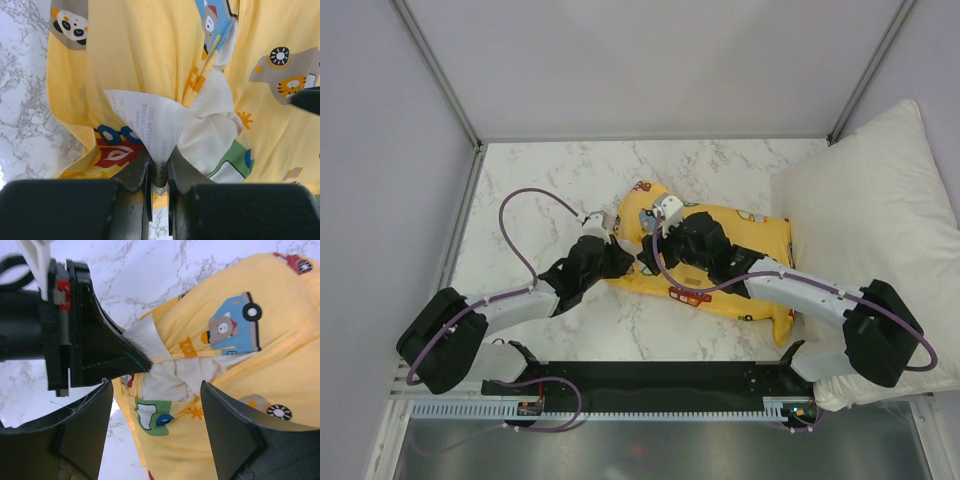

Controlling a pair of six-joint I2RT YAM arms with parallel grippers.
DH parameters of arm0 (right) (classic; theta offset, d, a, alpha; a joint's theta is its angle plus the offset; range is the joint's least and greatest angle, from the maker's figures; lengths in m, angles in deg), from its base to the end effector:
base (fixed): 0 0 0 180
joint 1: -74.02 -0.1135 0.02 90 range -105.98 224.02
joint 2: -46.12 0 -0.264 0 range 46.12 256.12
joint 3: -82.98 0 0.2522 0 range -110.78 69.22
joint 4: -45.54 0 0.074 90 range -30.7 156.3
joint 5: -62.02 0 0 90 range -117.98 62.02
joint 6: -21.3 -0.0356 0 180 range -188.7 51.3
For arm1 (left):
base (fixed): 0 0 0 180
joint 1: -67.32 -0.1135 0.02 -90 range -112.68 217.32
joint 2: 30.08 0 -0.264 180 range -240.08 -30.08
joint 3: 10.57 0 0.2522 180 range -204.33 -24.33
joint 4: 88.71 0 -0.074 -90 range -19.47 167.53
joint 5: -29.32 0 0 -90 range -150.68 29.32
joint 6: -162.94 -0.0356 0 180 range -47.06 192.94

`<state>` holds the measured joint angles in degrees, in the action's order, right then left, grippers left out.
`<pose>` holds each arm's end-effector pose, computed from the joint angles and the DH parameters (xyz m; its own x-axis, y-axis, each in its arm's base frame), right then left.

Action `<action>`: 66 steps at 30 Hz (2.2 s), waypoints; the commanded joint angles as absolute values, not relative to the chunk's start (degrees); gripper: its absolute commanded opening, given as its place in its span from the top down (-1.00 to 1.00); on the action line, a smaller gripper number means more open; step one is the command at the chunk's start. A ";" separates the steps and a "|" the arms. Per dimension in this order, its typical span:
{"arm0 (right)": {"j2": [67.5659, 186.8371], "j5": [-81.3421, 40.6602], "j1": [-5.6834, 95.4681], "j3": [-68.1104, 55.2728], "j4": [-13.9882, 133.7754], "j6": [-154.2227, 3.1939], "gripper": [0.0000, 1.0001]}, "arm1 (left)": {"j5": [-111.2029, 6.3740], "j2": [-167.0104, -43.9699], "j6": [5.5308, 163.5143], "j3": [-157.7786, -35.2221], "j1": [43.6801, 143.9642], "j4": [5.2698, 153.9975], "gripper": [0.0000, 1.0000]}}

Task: Remove the pillowcase from the pillow
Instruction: Expand the opening of the pillowcase

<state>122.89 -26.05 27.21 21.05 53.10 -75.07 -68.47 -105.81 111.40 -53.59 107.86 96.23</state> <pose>0.2077 0.2230 0.2641 -0.3424 -0.2027 -0.9174 -0.7164 0.6881 0.1153 0.2036 -0.1678 0.1822 -0.6211 -0.2797 -0.7321 0.2127 0.8390 -0.5009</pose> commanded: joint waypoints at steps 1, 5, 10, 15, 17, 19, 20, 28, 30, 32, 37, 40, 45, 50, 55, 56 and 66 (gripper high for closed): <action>127.59 -20.43 27.09 19.30 49.20 -69.05 -0.55 | -64.63 -105.24 110.73 -51.32 107.67 95.37 0.95; 132.86 -18.14 28.14 19.12 45.59 -65.80 -0.55 | -63.23 -103.39 110.91 -50.70 107.23 94.93 0.95; 137.43 -20.50 29.72 17.89 44.44 -64.83 -0.54 | -63.22 -101.37 110.74 -50.17 106.88 92.83 0.95; 140.42 -25.52 29.81 15.60 49.19 -63.78 -0.55 | -63.14 -98.82 110.21 -49.73 106.52 91.94 0.95; 141.39 -25.17 29.81 15.86 49.10 -63.69 -0.55 | -62.61 -98.46 109.86 -49.91 106.52 91.77 0.96; 142.79 -25.61 29.37 15.52 49.19 -63.69 -0.55 | -61.73 -98.20 109.68 -50.08 106.52 91.86 0.96; 143.32 -26.04 29.02 15.34 49.28 -63.52 -0.56 | -61.56 -98.20 109.51 -50.00 106.52 92.12 0.95; 149.99 -27.54 25.77 10.95 51.74 -62.37 -0.54 | -59.01 -98.73 108.71 -49.47 106.52 95.19 0.95; 151.23 -27.54 25.51 9.98 52.88 -62.55 -0.34 | -58.83 -98.81 108.63 -49.38 106.52 95.55 0.95; 153.25 -29.21 25.33 9.37 53.58 -62.90 0.05 | -58.48 -99.08 108.45 -49.29 106.52 96.34 0.95; 156.60 -36.49 25.33 7.87 59.03 -64.74 1.00 | -62.41 -98.73 109.33 -49.90 106.26 93.89 0.95; 156.51 -45.36 25.68 8.48 62.19 -67.73 1.00 | -68.22 -96.80 110.55 -50.96 105.73 87.56 0.95; 156.77 -50.64 27.61 8.75 67.02 -73.96 1.00 | -75.78 -92.32 112.93 -50.52 104.42 80.88 0.95; 157.74 -51.80 29.28 8.83 68.61 -76.17 1.00 | -77.99 -88.01 113.02 -50.26 103.62 77.88 0.95; 157.48 -49.87 29.20 8.75 68.35 -76.09 1.00 | -75.54 -88.97 112.41 -50.96 102.92 78.67 0.96; 157.48 -49.95 28.93 9.09 67.92 -76.00 1.00 | -75.01 -89.06 112.49 -51.14 102.83 79.37 0.95; 151.77 -41.26 27.97 14.28 61.41 -81.18 1.00 | -66.74 -94.32 112.66 -54.29 104.06 95.89 0.43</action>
<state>150.63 -43.27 28.13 8.92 49.25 -78.04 -69.89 -91.36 111.86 -50.99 103.40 87.60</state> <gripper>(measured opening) 0.019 0.240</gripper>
